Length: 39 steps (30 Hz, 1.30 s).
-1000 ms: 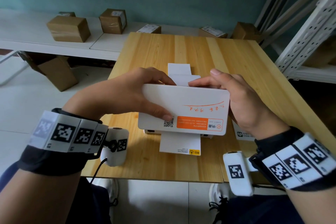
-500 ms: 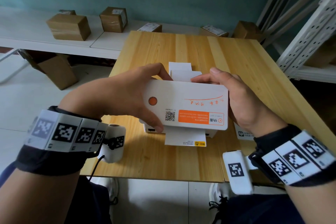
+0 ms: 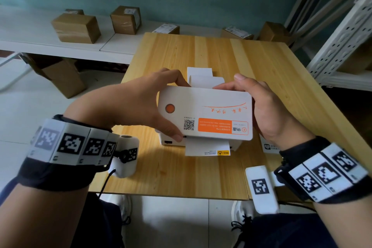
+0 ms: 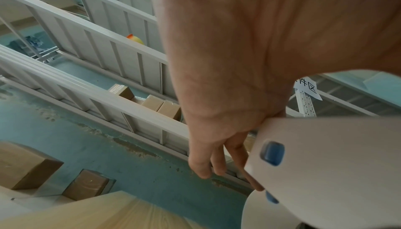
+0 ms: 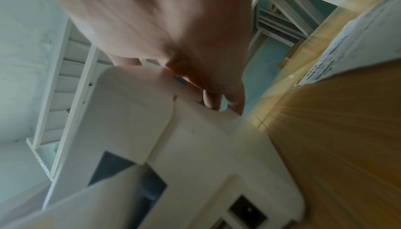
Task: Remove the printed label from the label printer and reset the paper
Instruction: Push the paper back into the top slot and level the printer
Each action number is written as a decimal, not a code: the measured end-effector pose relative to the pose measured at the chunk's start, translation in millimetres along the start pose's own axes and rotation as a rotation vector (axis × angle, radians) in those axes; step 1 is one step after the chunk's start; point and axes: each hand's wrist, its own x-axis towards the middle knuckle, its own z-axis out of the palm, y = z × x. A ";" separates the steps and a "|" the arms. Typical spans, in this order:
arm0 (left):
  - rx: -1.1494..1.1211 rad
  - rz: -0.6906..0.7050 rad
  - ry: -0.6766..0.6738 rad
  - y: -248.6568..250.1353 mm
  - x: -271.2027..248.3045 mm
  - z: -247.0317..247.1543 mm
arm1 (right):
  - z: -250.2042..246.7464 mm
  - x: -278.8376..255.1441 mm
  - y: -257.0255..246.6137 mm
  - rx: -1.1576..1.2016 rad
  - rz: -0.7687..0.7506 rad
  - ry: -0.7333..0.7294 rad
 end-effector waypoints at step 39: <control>0.051 -0.127 -0.045 3.3 -0.2 3.5 | -2.6 7.0 10.9 0.096 0.159 0.102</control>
